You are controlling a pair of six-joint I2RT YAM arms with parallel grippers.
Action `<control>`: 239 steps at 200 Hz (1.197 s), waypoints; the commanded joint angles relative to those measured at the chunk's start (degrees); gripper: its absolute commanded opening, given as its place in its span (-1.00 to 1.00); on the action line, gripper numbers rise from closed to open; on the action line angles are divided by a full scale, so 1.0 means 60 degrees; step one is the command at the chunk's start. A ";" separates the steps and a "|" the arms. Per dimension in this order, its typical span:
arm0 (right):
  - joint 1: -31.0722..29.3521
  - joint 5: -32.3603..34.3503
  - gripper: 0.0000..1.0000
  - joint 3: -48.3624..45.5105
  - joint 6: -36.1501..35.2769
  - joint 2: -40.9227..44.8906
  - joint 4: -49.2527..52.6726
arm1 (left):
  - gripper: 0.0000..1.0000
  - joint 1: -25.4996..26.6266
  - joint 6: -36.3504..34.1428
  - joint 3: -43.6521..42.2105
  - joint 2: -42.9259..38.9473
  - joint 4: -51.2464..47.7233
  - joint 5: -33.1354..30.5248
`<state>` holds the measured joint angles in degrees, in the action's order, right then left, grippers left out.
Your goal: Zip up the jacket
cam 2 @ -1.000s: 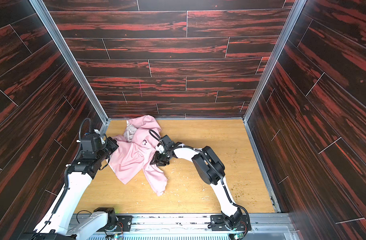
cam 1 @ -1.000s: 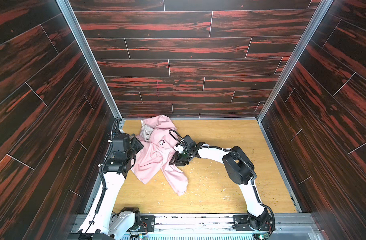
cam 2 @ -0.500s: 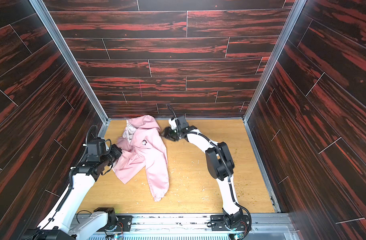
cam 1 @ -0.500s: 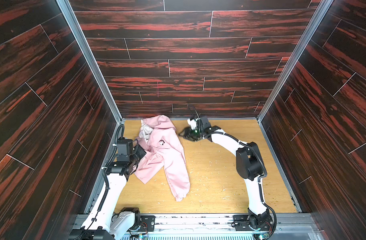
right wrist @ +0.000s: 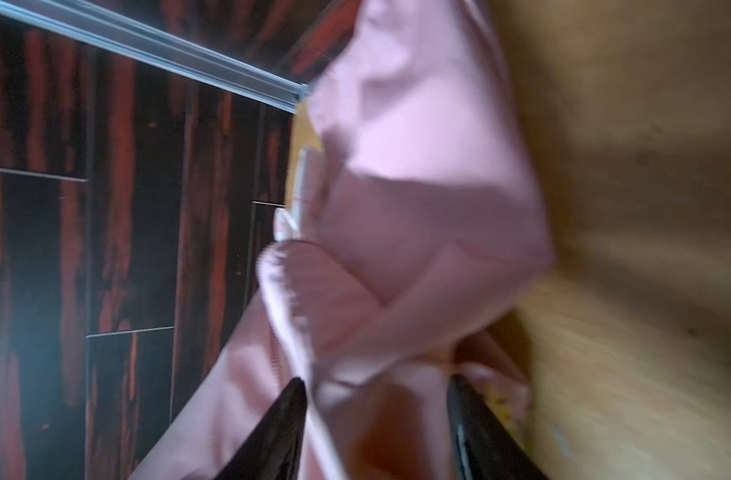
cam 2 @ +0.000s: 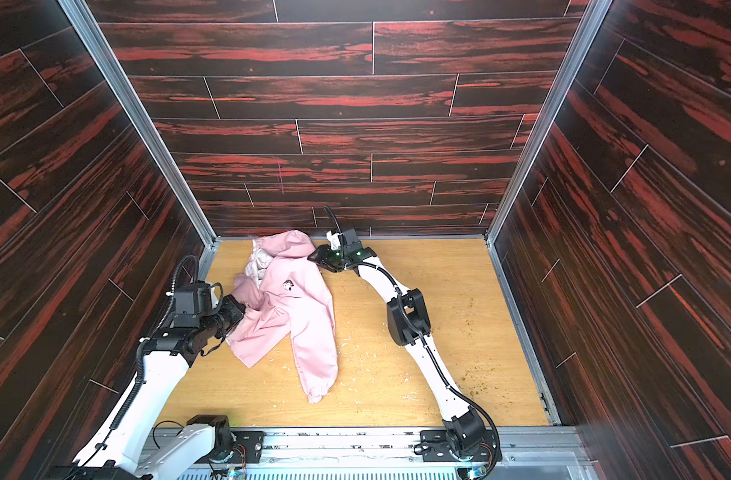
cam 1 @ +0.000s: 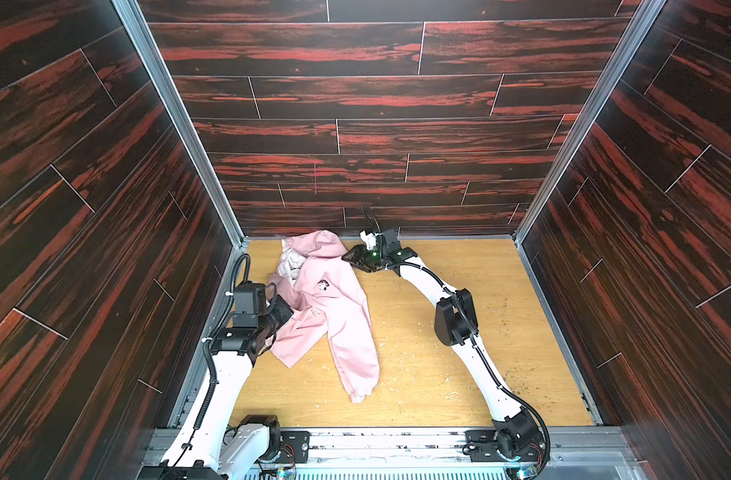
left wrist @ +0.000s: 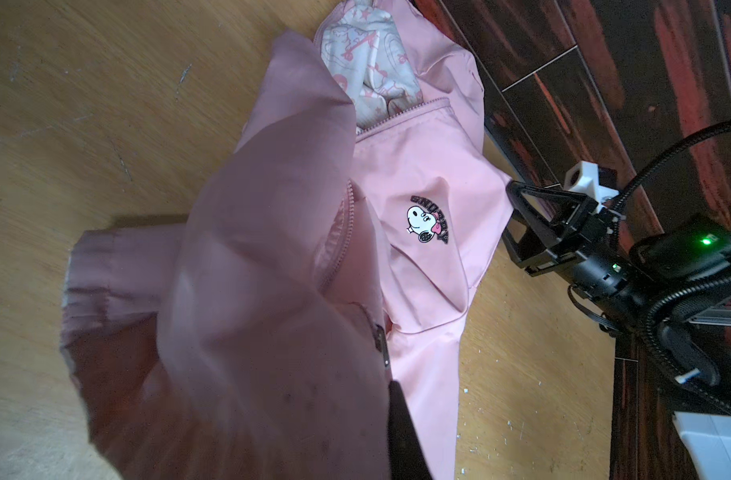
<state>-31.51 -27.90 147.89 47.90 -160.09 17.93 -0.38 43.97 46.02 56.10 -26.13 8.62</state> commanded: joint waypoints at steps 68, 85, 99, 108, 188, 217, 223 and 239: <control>0.0004 -0.1335 -0.23 0.0224 0.1080 -0.1004 -0.2153 | -1.00 -0.0039 0.0060 -0.0119 0.0108 -0.0296 -0.0078; 0.0007 -0.1531 -0.51 0.0224 0.1106 -0.0962 -0.2347 | -1.00 -0.0039 0.0023 -0.0067 0.0255 -0.0238 -0.0075; 0.0025 -0.1616 -0.82 0.0224 0.1055 -0.0853 -0.2349 | -1.00 -0.0039 -0.0017 -0.0011 0.0372 -0.0128 -0.0076; 0.0058 -0.1597 -1.00 0.0198 0.0930 -0.0703 -0.2206 | -1.00 -0.0042 -0.0053 -0.0006 0.0441 -0.0074 -0.0096; 0.1300 0.0801 -1.00 -0.6684 -0.0815 0.4985 -0.2225 | -1.00 -0.0039 -0.1428 0.0903 0.1934 0.0888 -0.0110; 0.2041 0.1839 -1.00 -0.9732 -0.0952 0.7173 -0.2553 | -1.00 -0.0013 -0.1728 0.1499 0.2822 0.1521 0.0209; 0.2248 0.2028 -1.00 -1.0431 -0.0931 0.7678 -0.2634 | -1.00 0.0003 -0.1746 0.1713 0.3084 0.1595 0.0368; 0.2728 0.2610 -1.00 -1.1918 -0.0908 0.8933 -0.2721 | -1.00 0.0100 -0.1798 0.2420 0.3884 0.1679 0.0978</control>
<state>-18.44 -20.03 86.89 43.64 -117.62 3.51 -0.32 35.75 54.96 74.56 -19.62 9.85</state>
